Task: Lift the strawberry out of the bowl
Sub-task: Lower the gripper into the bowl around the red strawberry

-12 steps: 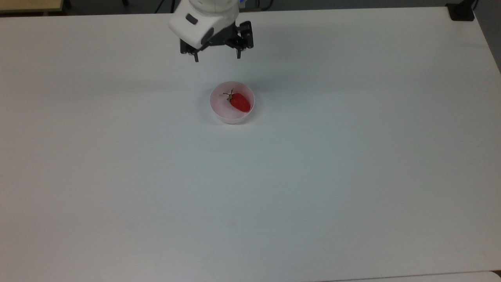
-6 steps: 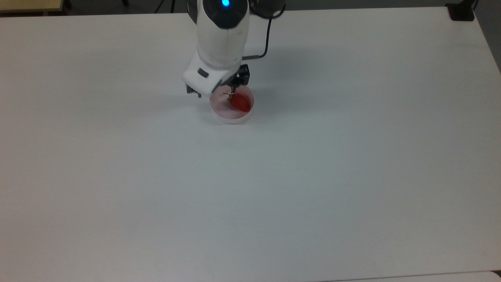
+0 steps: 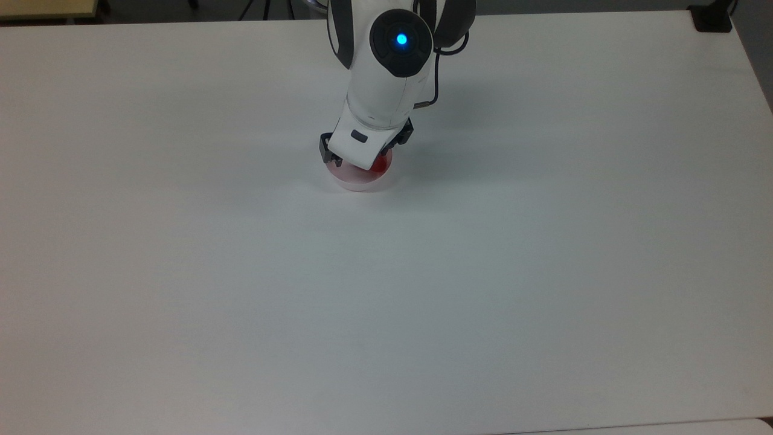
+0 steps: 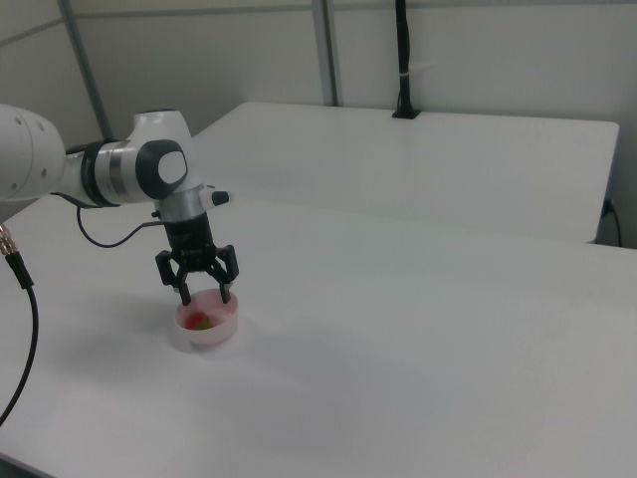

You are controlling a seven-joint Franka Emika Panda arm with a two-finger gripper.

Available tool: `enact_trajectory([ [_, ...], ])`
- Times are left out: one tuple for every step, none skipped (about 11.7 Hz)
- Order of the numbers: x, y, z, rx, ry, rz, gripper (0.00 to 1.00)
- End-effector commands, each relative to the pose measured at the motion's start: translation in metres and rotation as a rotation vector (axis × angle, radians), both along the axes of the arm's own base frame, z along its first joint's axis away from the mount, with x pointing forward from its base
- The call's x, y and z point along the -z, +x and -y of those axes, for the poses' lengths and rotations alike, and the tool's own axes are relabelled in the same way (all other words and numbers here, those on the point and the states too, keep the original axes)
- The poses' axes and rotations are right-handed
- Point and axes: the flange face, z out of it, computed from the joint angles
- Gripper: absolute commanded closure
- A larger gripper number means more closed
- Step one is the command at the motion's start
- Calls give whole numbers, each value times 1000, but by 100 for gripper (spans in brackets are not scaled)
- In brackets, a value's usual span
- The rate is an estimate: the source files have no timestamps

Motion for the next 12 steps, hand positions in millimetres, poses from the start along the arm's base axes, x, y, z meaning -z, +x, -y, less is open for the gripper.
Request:
enact_trajectory([
  [16, -10, -13, -54, -23, -19, 20],
  [25, -10, -13, -67, -41, -31, 21],
  [29, -11, -14, -70, -44, -38, 21],
  [33, -12, -13, -73, -47, -46, 21],
  [38, -12, -11, -96, -56, -56, 23],
  [41, -12, -9, -122, -58, -66, 27],
  [48, -12, -6, -134, -59, -81, 31],
  [51, -11, -6, -139, -58, -86, 35],
  [51, -11, -3, -134, -59, -86, 41],
  [49, -10, -4, -135, -60, -84, 46],
  [48, -9, -4, -135, -60, -83, 48],
  [47, -9, -4, -132, -59, -81, 48],
])
